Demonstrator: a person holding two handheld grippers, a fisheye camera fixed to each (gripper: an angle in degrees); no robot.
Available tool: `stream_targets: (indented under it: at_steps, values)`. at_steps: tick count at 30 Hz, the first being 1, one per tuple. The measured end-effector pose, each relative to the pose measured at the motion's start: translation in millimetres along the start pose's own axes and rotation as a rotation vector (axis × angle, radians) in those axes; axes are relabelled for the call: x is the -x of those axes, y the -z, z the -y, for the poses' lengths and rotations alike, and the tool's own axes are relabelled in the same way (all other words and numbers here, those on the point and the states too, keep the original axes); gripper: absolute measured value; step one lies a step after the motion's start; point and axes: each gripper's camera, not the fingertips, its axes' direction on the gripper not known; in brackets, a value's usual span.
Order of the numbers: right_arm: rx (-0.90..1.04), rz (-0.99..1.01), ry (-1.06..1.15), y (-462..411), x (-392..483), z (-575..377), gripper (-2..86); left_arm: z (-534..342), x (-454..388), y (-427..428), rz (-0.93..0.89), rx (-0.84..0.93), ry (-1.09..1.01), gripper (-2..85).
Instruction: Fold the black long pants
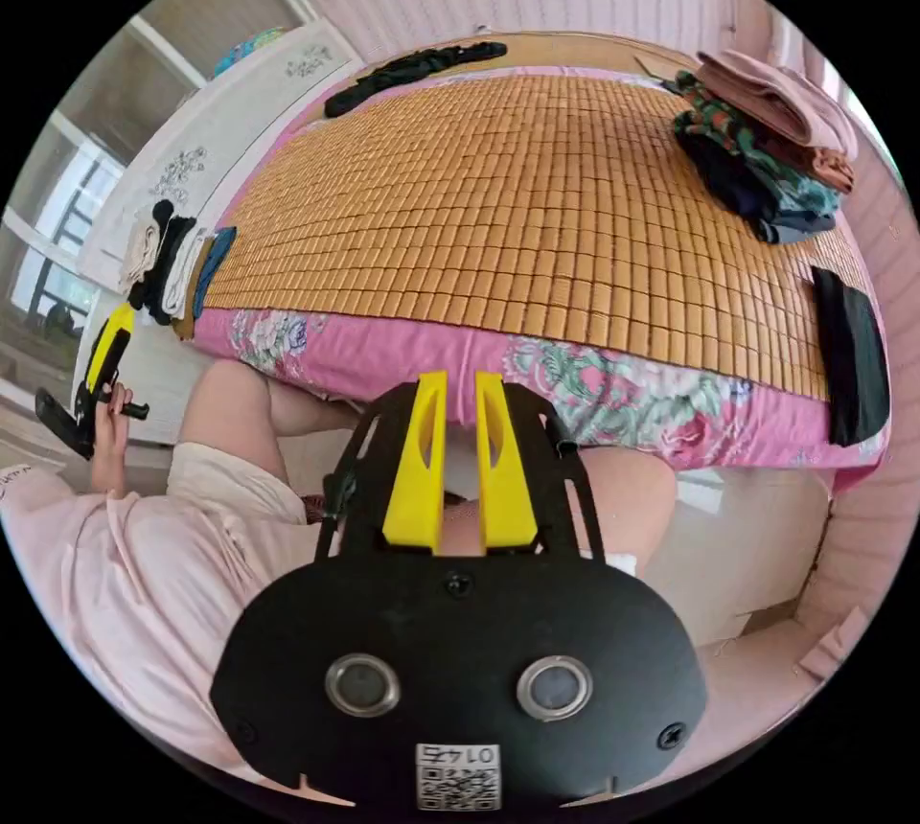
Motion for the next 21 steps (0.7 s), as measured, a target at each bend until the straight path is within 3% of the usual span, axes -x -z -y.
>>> stream_targets:
  at_steps: [9, 17, 21]
  values:
    - [-0.229, -0.281, -0.194, 54, -149, -97, 8.1, 138, -184, -93, -0.362, -0.085, -0.332, 7.3]
    - [-0.355, -0.336, -0.294, 68, -284, -75, 9.6, 238, -338, -236, -0.609, 0.019, -0.486, 7.8]
    - [-0.383, -0.425, -0.374, 67, -352, -50, 13.6, 298, -429, -324, -0.67, 0.015, -0.541, 14.2]
